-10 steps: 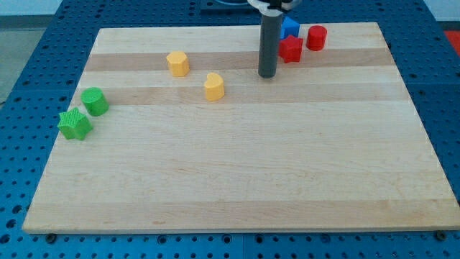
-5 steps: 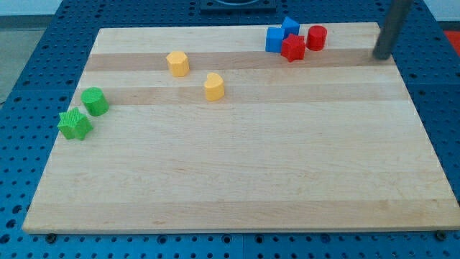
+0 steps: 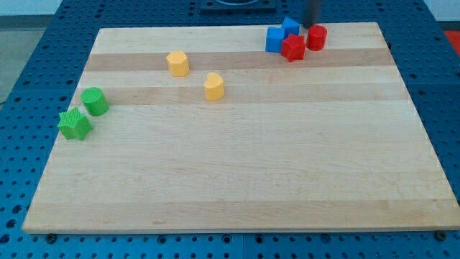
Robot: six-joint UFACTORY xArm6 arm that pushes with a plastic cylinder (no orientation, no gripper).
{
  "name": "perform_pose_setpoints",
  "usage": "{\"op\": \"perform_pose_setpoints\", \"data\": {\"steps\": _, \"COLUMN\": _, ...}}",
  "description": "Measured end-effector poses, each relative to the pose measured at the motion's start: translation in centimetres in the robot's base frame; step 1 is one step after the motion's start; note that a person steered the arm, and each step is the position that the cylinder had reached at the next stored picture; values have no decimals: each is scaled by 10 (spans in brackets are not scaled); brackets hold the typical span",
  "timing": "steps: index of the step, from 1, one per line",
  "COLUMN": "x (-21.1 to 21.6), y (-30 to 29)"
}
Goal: Place the blue triangle vertically above the yellow heart
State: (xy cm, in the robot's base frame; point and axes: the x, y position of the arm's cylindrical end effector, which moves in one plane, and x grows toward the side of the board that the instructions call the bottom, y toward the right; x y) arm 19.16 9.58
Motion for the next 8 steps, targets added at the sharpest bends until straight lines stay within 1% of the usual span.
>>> {"op": "perform_pose_setpoints", "data": {"steps": 1, "x": 9, "y": -26}}
{"op": "perform_pose_setpoints", "data": {"steps": 2, "x": 25, "y": -22}}
{"op": "perform_pose_setpoints", "data": {"steps": 7, "x": 25, "y": -9}}
{"op": "perform_pose_setpoints", "data": {"steps": 8, "x": 31, "y": -7}}
